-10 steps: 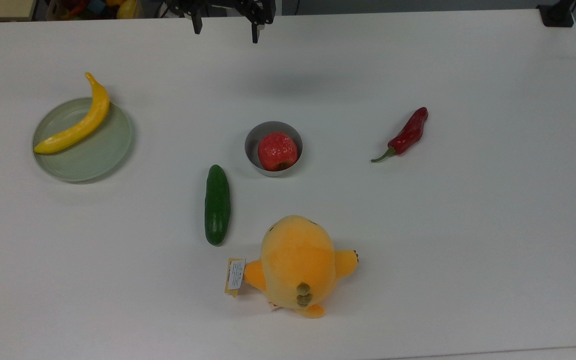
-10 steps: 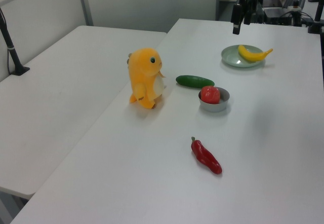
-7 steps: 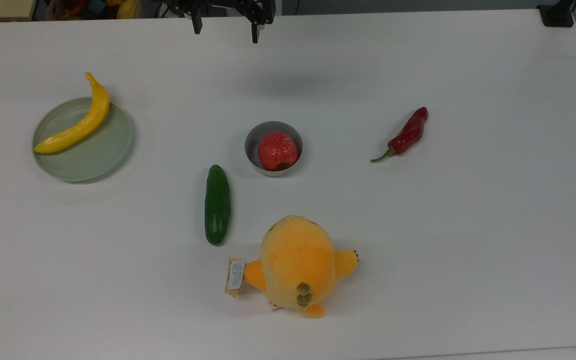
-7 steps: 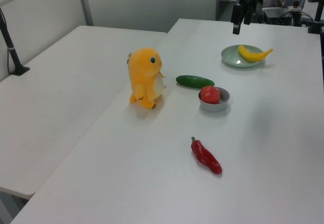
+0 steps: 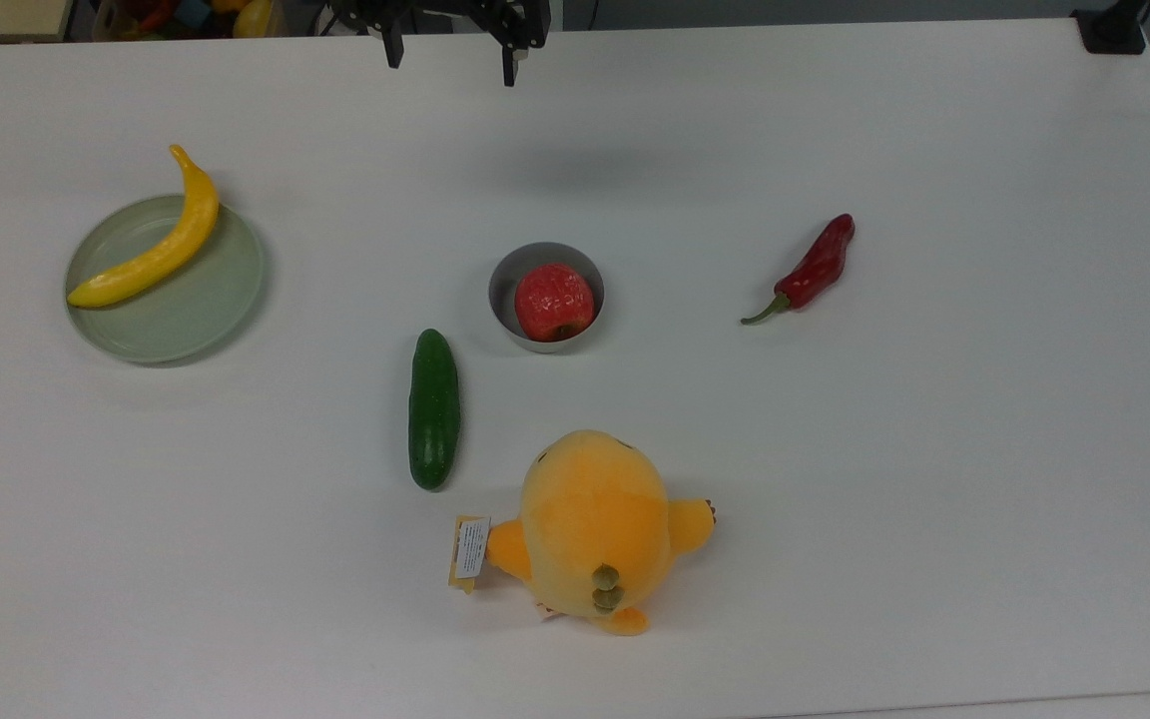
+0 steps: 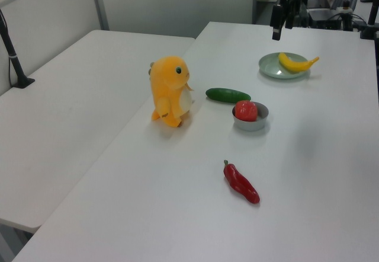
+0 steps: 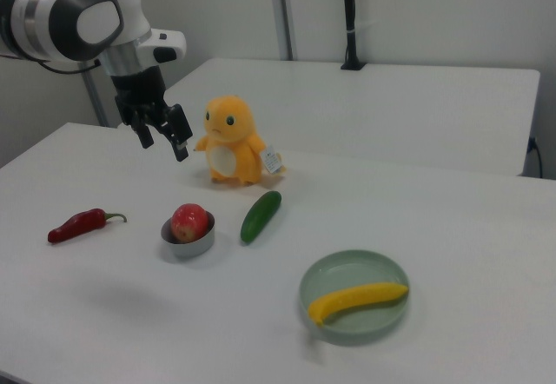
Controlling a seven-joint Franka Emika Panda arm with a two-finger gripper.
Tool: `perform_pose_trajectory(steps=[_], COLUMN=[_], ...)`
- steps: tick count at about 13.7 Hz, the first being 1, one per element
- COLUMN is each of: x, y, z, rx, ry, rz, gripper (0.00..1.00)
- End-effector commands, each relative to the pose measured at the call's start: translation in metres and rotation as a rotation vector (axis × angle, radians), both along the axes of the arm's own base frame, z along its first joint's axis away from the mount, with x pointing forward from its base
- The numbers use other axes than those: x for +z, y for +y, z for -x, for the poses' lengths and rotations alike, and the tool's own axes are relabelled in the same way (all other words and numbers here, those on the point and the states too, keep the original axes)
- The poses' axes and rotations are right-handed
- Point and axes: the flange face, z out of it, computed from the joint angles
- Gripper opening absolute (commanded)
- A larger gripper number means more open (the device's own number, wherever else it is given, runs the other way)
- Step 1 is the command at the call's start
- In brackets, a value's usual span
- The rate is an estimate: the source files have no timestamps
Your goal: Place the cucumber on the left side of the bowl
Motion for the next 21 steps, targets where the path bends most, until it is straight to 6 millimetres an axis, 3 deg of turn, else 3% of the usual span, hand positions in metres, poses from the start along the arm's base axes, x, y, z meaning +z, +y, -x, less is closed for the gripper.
perform_pose_trajectory(steps=[1,5,11,14,17,19,21], x=[0.005,0.003,-0.026,-0.03,-0.037,-0.055,-0.069], y=[-0.001,0.005,0.027,0.015,-0.012,-0.033,-0.035], z=[0.001,0.001,-0.003,-0.027,-0.048,-0.071,-0.092], rx=[0.01,0.012,-0.032,0.084,0.147,0.167,0.19], ry=[0.004,-0.006,-0.042,-0.139,-0.18,-0.16,-0.153], rz=[0.016,0.003,-0.04,-0.01,0.014,0.03,0.04], gripper=[1.0,1.0,1.0,1.0,1.0,1.0,1.0])
